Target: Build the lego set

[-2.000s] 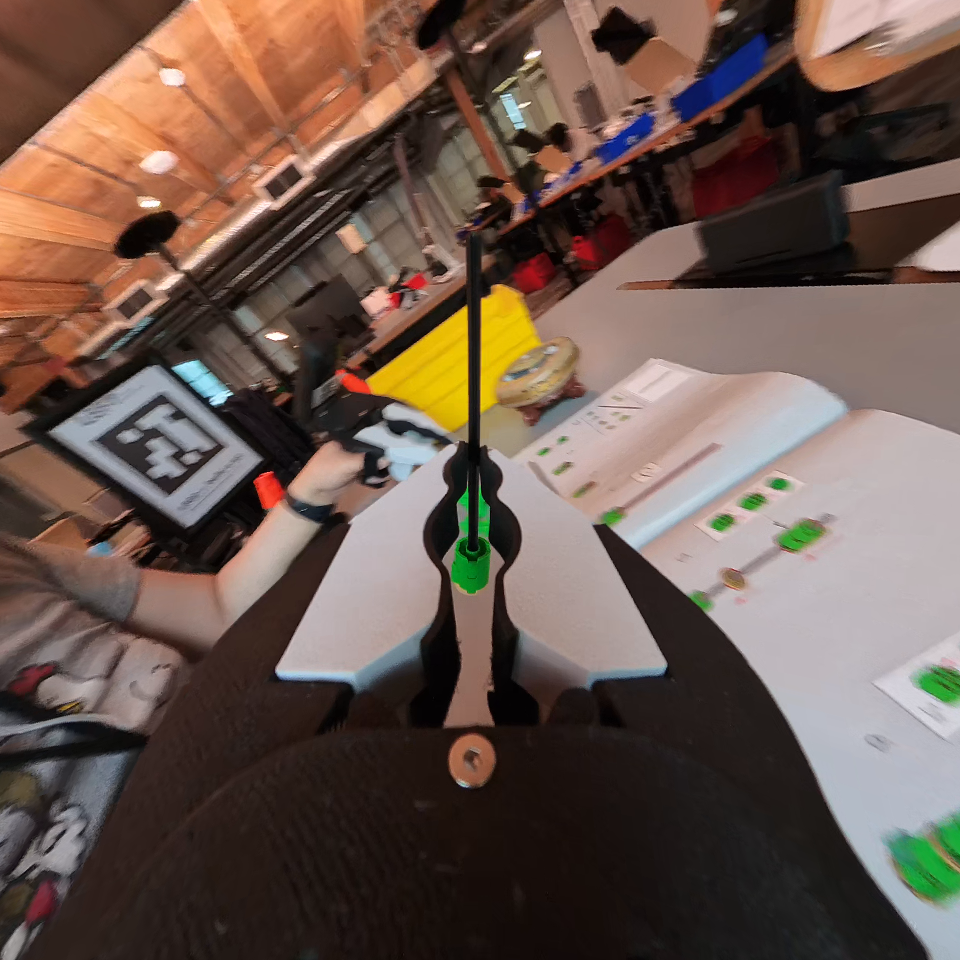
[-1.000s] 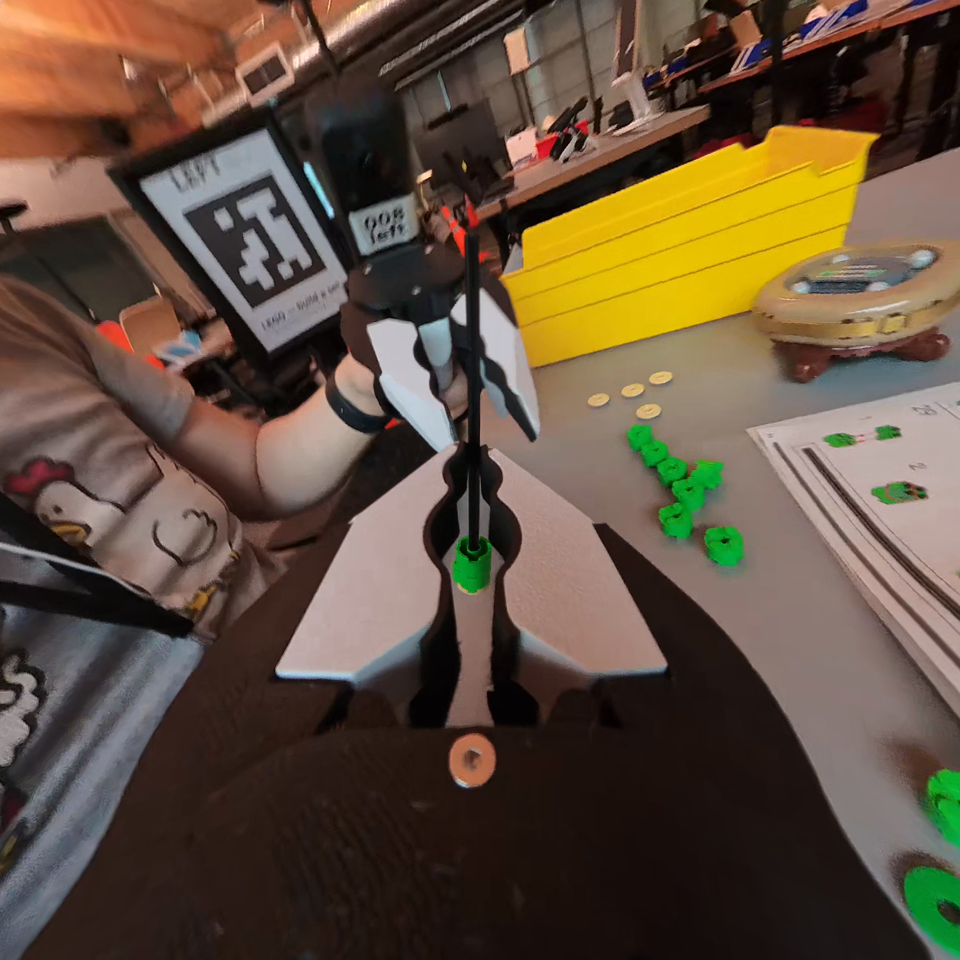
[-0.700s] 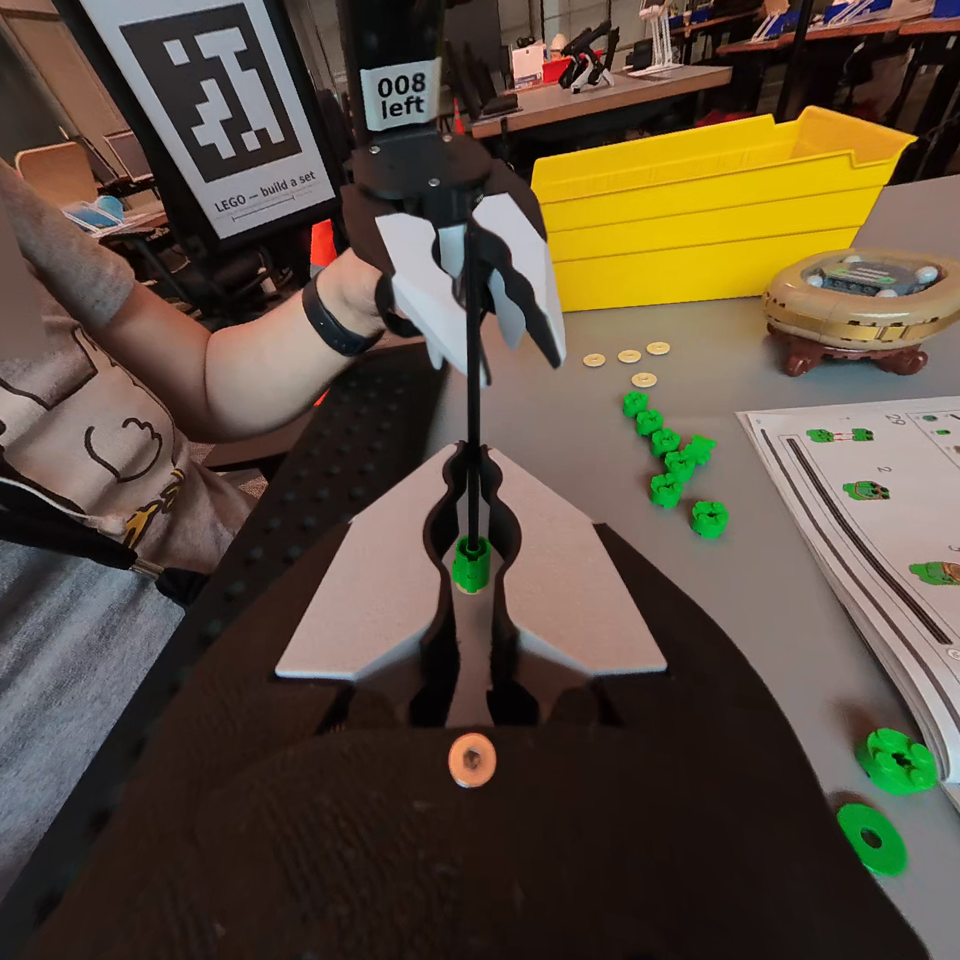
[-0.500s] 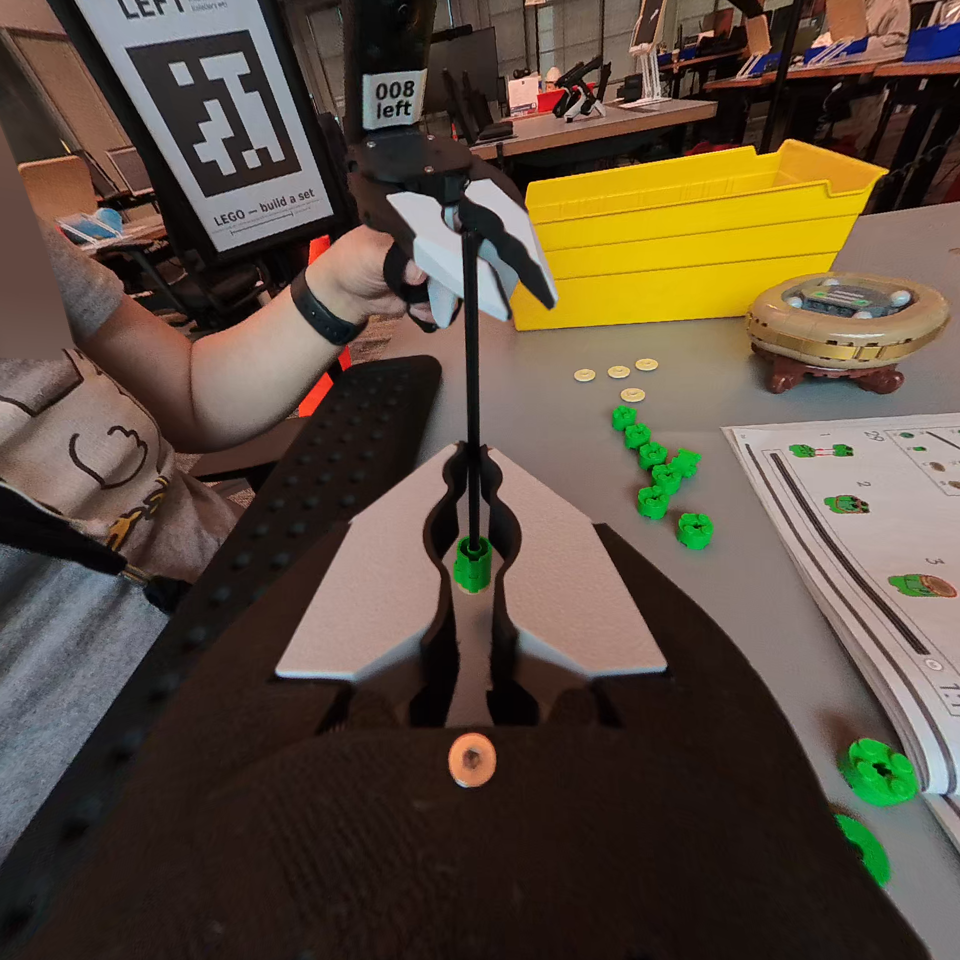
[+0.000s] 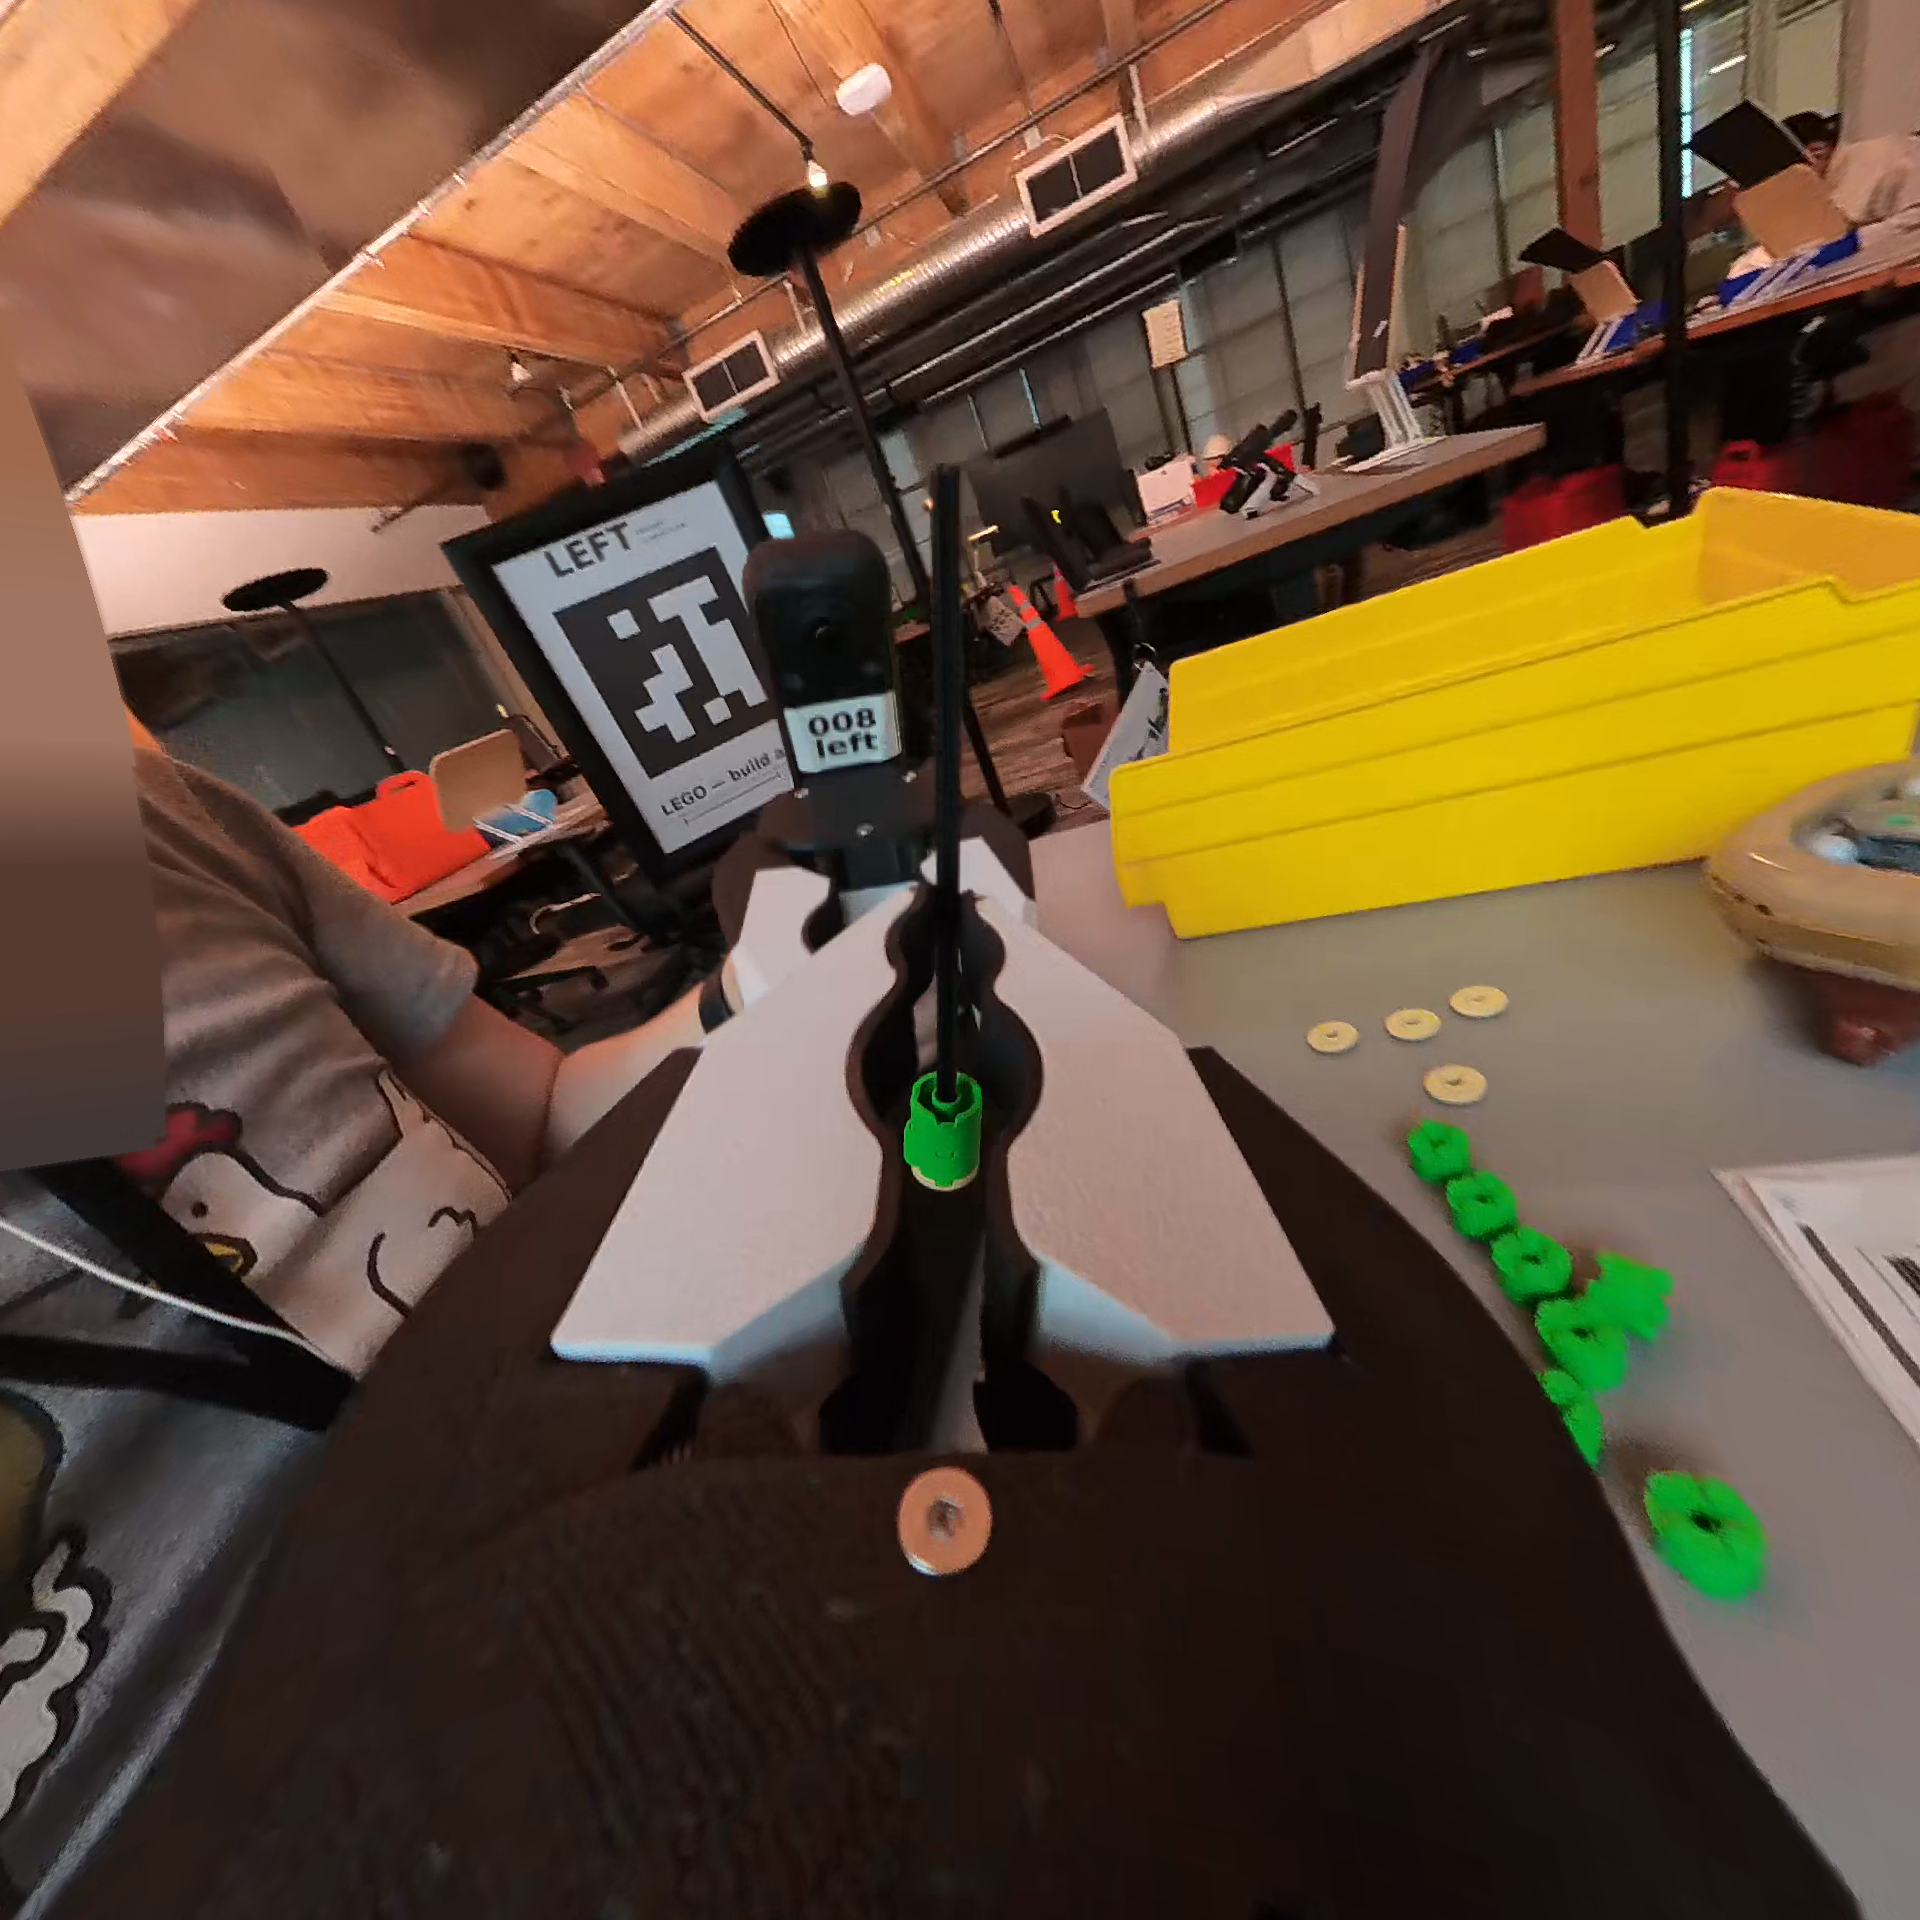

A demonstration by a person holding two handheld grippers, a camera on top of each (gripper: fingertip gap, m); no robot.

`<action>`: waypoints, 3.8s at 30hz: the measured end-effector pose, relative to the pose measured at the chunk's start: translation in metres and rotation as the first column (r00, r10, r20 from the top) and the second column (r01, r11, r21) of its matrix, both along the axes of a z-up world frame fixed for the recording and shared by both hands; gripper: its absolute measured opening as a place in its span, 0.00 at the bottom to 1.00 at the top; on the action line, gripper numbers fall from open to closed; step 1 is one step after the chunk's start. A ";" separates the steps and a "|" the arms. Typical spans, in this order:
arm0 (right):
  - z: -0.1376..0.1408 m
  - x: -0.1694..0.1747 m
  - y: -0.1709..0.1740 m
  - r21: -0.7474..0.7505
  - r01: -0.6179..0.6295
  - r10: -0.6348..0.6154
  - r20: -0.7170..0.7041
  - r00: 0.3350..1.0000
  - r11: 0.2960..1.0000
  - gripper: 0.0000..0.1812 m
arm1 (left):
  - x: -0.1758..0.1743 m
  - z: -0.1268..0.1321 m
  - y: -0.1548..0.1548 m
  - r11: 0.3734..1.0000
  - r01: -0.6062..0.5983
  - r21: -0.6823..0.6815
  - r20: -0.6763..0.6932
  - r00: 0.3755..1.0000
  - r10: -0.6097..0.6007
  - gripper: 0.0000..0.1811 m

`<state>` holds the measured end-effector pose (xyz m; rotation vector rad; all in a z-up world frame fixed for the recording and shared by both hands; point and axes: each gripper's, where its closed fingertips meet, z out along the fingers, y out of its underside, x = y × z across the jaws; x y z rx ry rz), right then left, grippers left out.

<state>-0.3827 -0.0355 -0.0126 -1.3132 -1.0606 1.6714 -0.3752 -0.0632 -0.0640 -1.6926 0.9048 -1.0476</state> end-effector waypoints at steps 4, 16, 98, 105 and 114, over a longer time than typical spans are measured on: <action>0.003 -0.009 -0.007 -0.019 -0.026 0.026 -0.020 0.999 0.999 0.01 | 0.009 0.013 -0.004 0.999 0.030 -0.030 0.145 0.989 -0.025 0.22; 0.016 -0.014 -0.015 -0.014 -0.043 0.042 -0.075 0.996 0.999 0.01 | 0.001 0.014 -0.004 0.999 0.039 -0.033 0.171 0.985 -0.033 0.08; 0.073 0.141 0.020 -0.422 -0.039 -0.139 -0.383 0.913 0.906 0.07 | -0.050 0.048 -0.004 0.973 -0.164 0.161 0.084 0.985 0.152 0.08; 0.042 0.157 0.051 0.596 0.500 -0.721 0.204 0.663 0.628 0.07 | -0.041 0.011 0.006 0.972 -0.183 0.145 -0.046 0.980 0.192 0.08; 0.024 0.154 0.042 0.770 0.368 -0.784 0.261 0.563 0.521 0.08 | -0.026 -0.003 0.009 0.974 -0.162 0.160 -0.113 0.977 0.181 0.08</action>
